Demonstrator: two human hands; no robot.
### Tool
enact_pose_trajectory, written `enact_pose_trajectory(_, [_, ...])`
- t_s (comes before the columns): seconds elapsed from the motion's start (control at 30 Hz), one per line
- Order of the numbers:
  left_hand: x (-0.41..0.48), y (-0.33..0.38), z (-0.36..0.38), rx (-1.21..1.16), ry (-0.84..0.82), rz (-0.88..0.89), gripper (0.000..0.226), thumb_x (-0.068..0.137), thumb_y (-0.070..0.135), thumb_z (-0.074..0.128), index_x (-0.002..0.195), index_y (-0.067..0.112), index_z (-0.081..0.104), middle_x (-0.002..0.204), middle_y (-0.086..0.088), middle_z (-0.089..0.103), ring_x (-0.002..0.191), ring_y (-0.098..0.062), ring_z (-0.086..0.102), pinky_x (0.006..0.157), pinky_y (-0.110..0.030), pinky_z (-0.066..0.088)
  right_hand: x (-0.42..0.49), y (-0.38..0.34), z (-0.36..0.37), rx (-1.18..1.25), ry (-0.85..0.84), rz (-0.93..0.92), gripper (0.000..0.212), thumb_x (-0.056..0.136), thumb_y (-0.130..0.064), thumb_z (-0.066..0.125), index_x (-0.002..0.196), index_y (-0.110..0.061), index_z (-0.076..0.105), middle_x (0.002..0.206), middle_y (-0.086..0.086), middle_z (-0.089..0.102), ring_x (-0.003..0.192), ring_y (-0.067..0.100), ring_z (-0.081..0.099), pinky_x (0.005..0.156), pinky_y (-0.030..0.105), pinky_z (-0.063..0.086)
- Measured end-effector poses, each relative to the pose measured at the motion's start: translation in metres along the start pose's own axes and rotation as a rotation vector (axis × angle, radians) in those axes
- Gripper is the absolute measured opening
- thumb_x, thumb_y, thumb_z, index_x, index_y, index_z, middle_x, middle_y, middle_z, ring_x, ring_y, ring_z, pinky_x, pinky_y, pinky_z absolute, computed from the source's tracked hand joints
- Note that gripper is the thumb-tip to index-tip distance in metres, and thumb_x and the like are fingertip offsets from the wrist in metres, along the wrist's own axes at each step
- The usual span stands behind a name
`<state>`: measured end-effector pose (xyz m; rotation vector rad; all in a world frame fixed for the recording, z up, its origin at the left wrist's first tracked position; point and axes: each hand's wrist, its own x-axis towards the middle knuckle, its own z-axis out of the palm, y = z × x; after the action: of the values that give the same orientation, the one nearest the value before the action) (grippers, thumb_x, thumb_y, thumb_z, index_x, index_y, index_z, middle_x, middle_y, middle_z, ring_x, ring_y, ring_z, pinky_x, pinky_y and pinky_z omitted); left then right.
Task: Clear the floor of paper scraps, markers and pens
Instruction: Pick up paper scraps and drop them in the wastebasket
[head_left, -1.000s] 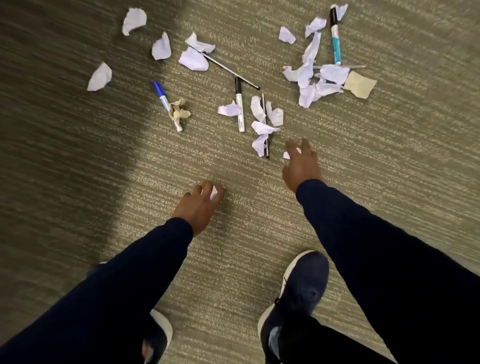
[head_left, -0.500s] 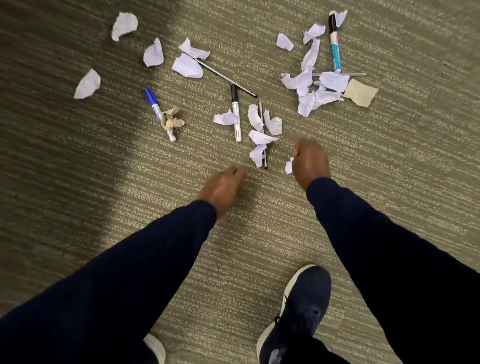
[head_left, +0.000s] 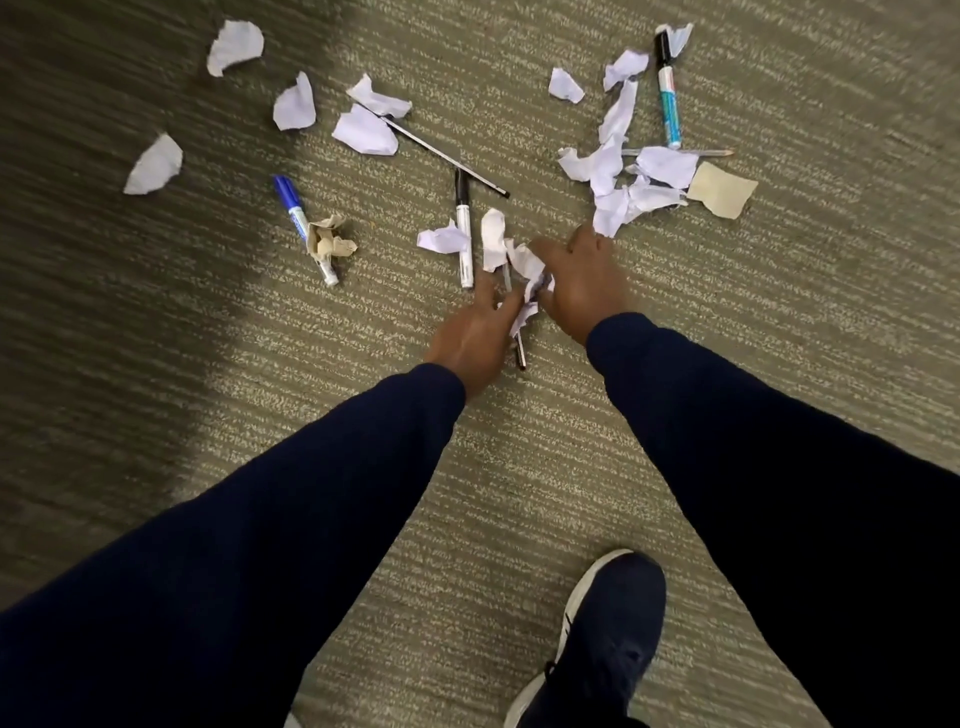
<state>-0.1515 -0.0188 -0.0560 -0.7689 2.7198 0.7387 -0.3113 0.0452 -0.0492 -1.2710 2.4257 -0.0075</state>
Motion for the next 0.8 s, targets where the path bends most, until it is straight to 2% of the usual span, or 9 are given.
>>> enact_pose_trajectory(0.1, [-0.011,0.001,0.001,0.018,0.023,0.023,0.037,0.094,0.007,0.056,0.129,0.013,0.048,0.126,-0.019,0.048,0.06,-0.023,0.05,0.05,-0.037,0.042,-0.007,-0.006,0.006,-0.014,0.075,-0.024,0.044,0.092,-0.021,0.065,0.135,-0.019,0.056,0.128,0.022,0.049,0.115,0.041,0.047,0.079,0.049,0.054])
enact_pose_trajectory(0.2, [-0.017,-0.002,-0.003,-0.027,0.048,0.07,0.031,0.092,0.004,0.057,0.122,0.01,0.053,0.119,-0.016,0.049,0.062,-0.018,0.045,0.05,-0.029,0.033,-0.008,-0.005,0.009,0.002,0.146,-0.034,0.032,0.095,-0.01,0.056,0.127,-0.012,0.06,0.119,0.021,0.055,0.106,0.037,0.052,0.075,0.048,0.055])
enact_pose_trajectory(0.3, [-0.025,-0.009,-0.003,-0.162,0.077,0.114,0.024,0.091,0.009,0.057,0.113,0.014,0.049,0.106,-0.005,0.043,0.064,-0.02,0.051,0.048,-0.03,0.042,-0.007,-0.004,0.002,0.089,0.178,0.047,0.022,0.095,-0.008,0.047,0.109,-0.008,0.064,0.111,0.017,0.059,0.098,0.035,0.056,0.076,0.041,0.051])
enact_pose_trajectory(0.37, [-0.032,-0.012,-0.006,-0.234,0.096,0.067,0.018,0.092,0.017,0.054,0.109,0.015,0.048,0.106,-0.004,0.042,0.066,-0.019,0.053,0.052,-0.032,0.054,-0.008,-0.006,-0.005,0.267,0.214,0.15,0.018,0.093,-0.006,0.047,0.101,-0.009,0.063,0.103,0.013,0.058,0.09,0.031,0.057,0.068,0.032,0.042])
enact_pose_trajectory(0.47, [-0.037,-0.022,-0.018,-0.282,0.186,-0.013,0.015,0.094,0.026,0.049,0.103,0.014,0.053,0.107,-0.002,0.044,0.067,-0.015,0.052,0.053,-0.024,0.05,-0.008,-0.013,-0.014,0.395,0.239,0.131,0.024,0.092,-0.006,0.056,0.113,-0.014,0.061,0.116,0.008,0.058,0.095,0.024,0.057,0.074,0.027,0.04])
enact_pose_trajectory(0.57, [-0.029,-0.039,-0.035,-0.353,0.26,-0.092,0.021,0.096,0.023,0.053,0.112,0.011,0.059,0.119,-0.004,0.044,0.067,-0.006,0.049,0.051,-0.012,0.048,-0.008,-0.029,-0.015,0.38,0.139,-0.042,0.044,0.09,-0.013,0.067,0.132,-0.016,0.054,0.135,0.007,0.051,0.099,0.015,0.054,0.085,0.027,0.045])
enact_pose_trajectory(0.67, [-0.013,-0.059,-0.053,-0.351,0.33,-0.145,0.023,0.096,0.024,0.055,0.111,0.008,0.062,0.135,-0.009,0.041,0.07,-0.005,0.054,0.052,-0.015,0.052,-0.011,-0.043,-0.002,0.271,0.068,-0.168,0.057,0.082,-0.021,0.078,0.133,-0.015,0.052,0.135,0.011,0.05,0.101,0.023,0.06,0.092,0.036,0.054])
enact_pose_trajectory(0.73, [0.0,-0.069,-0.063,-0.305,0.335,-0.131,0.024,0.098,0.028,0.052,0.109,0.009,0.062,0.147,-0.007,0.037,0.074,-0.007,0.059,0.053,-0.012,0.045,-0.014,-0.045,0.011,0.191,0.017,-0.185,0.058,0.079,-0.022,0.081,0.13,-0.015,0.054,0.134,0.013,0.05,0.107,0.029,0.058,0.092,0.041,0.054])
enact_pose_trajectory(0.8, [0.012,-0.075,-0.068,-0.293,0.288,-0.106,0.028,0.099,0.029,0.05,0.114,0.008,0.063,0.157,-0.006,0.032,0.08,-0.008,0.061,0.067,-0.015,0.045,-0.019,-0.044,0.021,0.121,0.034,-0.198,0.045,0.083,-0.019,0.077,0.123,-0.011,0.059,0.133,0.016,0.051,0.109,0.032,0.056,0.087,0.044,0.055])
